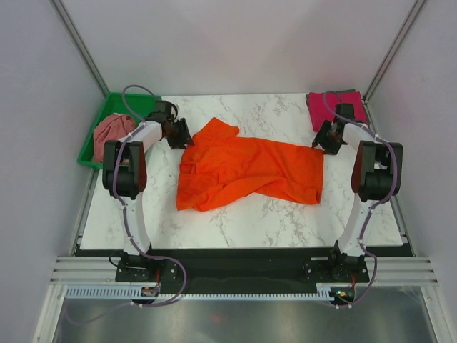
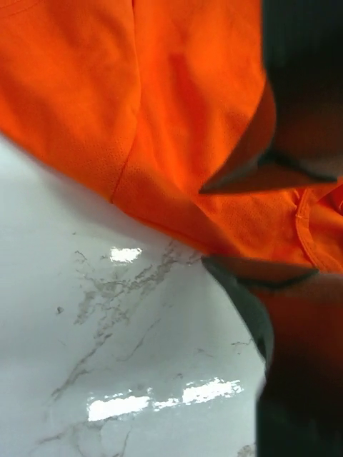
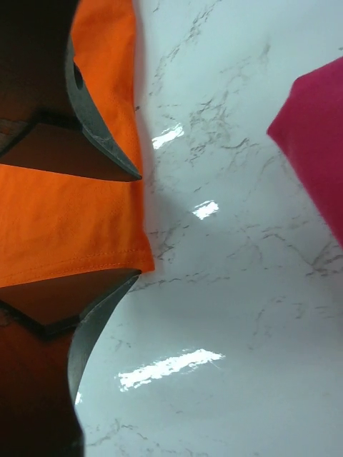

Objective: Fold and stack the t-shirts
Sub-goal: Flatten the tshirt out

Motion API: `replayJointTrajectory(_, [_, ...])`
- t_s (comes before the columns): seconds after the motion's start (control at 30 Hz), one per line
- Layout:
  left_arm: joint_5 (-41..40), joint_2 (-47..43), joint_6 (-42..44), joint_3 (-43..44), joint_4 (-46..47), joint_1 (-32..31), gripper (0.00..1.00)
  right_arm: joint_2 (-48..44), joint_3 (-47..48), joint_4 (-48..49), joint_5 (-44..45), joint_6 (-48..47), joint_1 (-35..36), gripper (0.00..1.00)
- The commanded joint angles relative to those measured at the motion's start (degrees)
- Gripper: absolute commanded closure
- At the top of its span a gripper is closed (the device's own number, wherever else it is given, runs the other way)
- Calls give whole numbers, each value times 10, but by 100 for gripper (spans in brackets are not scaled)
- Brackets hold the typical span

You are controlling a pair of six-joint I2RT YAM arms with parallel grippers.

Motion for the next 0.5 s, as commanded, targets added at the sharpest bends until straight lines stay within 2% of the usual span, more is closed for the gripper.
replayJointTrajectory(0.0, [26,7,23,12,-11,-1,60,14,41,-13,0,-23,-1,40])
replayJointTrajectory(0.03, [29,6,23,8,-14,-1,70,19,42,-13,2,-30,-3,40])
replayJointTrajectory(0.07, [30,-4,24,6,-21,-1,88,20,43,-13,3,-32,-7,41])
replayJointTrajectory(0.1, [29,-10,24,3,-26,-1,95,26,46,-13,4,-34,-11,45])
replayJointTrajectory(0.17, [7,-29,17,-14,-40,-1,98,27,48,-17,6,-39,-17,51])
replayJointTrajectory(0.2, [-3,-51,13,-24,-42,-1,98,24,43,-19,21,-40,-18,58])
replayJointTrajectory(0.27, [-28,-68,8,-51,-52,-1,98,19,33,-19,33,-47,-18,63])
replayJointTrajectory(0.47, [-35,-136,-22,-139,-71,-16,98,-6,-23,-16,49,-39,-16,68])
